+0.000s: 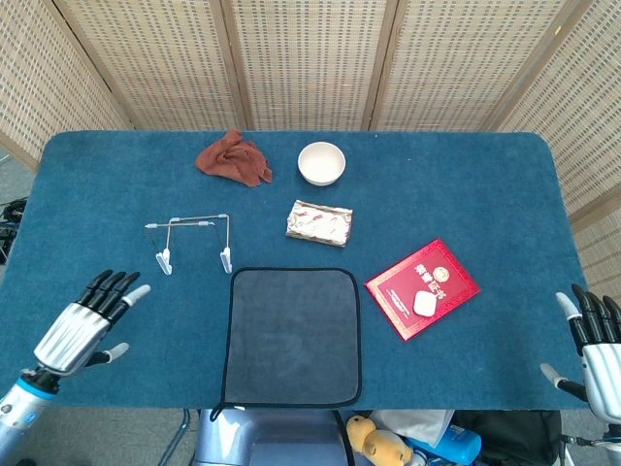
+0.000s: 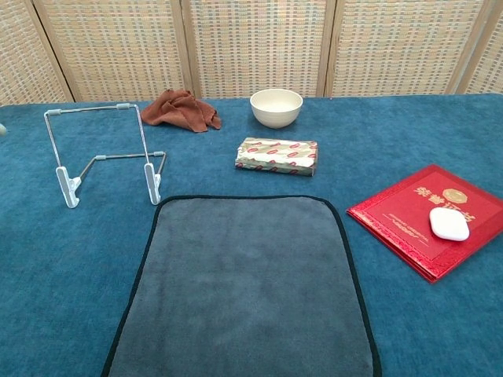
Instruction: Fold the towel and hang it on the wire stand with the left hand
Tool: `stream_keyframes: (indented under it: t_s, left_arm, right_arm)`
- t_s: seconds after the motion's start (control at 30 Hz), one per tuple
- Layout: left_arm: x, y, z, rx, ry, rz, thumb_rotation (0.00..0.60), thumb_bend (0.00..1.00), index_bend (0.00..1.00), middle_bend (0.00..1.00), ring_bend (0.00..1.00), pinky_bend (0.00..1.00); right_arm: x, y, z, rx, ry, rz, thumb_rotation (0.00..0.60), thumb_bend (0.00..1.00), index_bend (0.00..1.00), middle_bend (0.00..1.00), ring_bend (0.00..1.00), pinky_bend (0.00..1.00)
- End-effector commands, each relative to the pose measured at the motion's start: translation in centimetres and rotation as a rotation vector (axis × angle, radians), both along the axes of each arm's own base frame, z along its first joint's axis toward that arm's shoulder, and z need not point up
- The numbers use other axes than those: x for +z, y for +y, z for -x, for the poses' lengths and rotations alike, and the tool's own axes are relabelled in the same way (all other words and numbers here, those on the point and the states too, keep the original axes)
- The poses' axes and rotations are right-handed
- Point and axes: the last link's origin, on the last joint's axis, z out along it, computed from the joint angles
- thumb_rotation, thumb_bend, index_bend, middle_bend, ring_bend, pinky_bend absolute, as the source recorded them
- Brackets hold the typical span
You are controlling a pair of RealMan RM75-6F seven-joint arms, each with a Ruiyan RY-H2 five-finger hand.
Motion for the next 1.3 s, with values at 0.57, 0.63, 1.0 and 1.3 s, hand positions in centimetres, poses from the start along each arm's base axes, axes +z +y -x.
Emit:
stream_keyframes:
  t_s: [0.57,0.63,1.0,1.3]
  left_arm:
    - [-9.7,6.7,-2.9,-0.331,0.077,0.232,0.600,0.24,0.42,0.00,0.00,0.08]
    - [-10.1,6.9,-3.1,-0.343,0.090,0.237,0.600,0.24,0.42,0.00,0.00,0.08]
    - [-12.4,7.6,-3.4,-0.422,0.206,0.245,0.600,0.24,0.42,0.00,0.00,0.08]
    - [-13.9,8.1,-4.6,-0.421,0.193,0.245,0.600,0.24,0.42,0.00,0.00,0.08]
  right_arm:
    - [-0.2,-0.9,0.7,-0.044,0.007,-0.013,0.600,0.00,0.00,0.00,0.00,0.00]
    - [-0.3,-1.0,0.8,-0.049,0.008,-0.014,0.600,0.00,0.00,0.00,0.00,0.00]
    - [-0.3,-1.1,0.9,-0.054,0.008,-0.014,0.600,0.00,0.00,0.00,0.00,0.00]
    - [-0.2,-1.3,1.0,-0.062,0.003,-0.015,0.600,0.00,0.00,0.00,0.00,0.00]
